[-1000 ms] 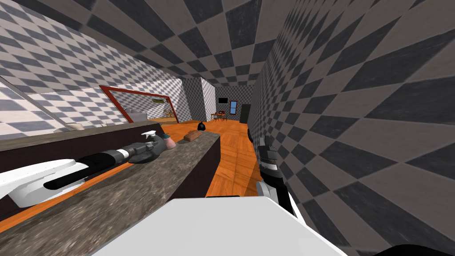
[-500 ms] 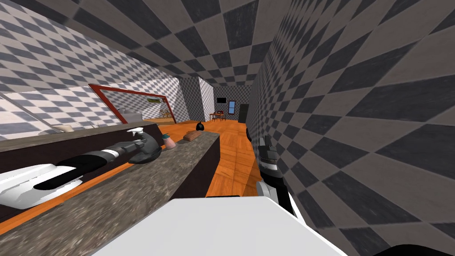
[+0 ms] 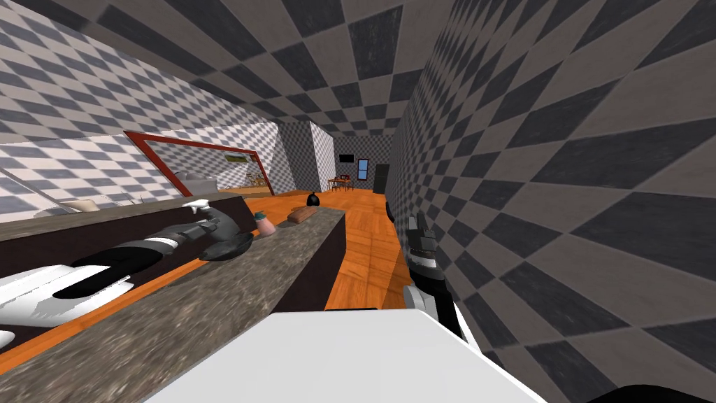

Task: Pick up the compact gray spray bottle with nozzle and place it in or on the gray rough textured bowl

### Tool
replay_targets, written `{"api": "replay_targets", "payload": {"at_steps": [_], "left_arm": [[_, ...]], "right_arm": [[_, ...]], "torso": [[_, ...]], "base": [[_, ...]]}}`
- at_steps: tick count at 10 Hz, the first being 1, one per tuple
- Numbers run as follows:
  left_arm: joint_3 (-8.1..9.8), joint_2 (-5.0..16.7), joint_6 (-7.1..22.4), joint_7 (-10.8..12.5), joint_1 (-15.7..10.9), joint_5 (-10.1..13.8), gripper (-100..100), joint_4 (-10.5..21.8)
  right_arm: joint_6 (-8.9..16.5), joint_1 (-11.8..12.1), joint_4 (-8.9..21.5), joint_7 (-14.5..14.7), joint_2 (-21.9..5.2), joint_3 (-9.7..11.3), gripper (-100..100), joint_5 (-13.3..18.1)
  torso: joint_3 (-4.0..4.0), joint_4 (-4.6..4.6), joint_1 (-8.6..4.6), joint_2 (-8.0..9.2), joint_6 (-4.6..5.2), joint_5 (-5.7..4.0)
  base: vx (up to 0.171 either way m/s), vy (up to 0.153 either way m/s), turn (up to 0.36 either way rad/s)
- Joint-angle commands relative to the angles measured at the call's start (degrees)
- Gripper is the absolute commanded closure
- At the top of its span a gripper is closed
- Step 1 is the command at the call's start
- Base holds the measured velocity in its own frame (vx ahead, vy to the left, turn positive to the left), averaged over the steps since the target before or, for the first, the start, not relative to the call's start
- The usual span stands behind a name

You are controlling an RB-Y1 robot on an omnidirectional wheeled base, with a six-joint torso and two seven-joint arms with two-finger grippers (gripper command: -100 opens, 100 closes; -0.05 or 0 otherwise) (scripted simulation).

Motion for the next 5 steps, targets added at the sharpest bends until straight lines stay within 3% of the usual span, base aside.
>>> {"api": "replay_targets", "payload": {"at_steps": [1,5], "left_arm": [[1.54,-1.5,0.3,-0.9,-1.6,0.4,100,1.9],[5.19,-5.4,1.1,-3.4,-5.8,1.6,100,6.3]], "right_arm": [[0.0,0.0,0.0,0.0,0.0,0.0,0,0.0],[0.0,0.0,0.0,0.0,0.0,0.0,0,0.0]], "torso": [[0.0,0.0,0.0,0.0,0.0,0.0],[-0.06,-0.02,-0.01,-0.1,0.08,0.02]], "base": [[0.013,0.049,-0.051],[0.026,0.049,-0.056]]}}
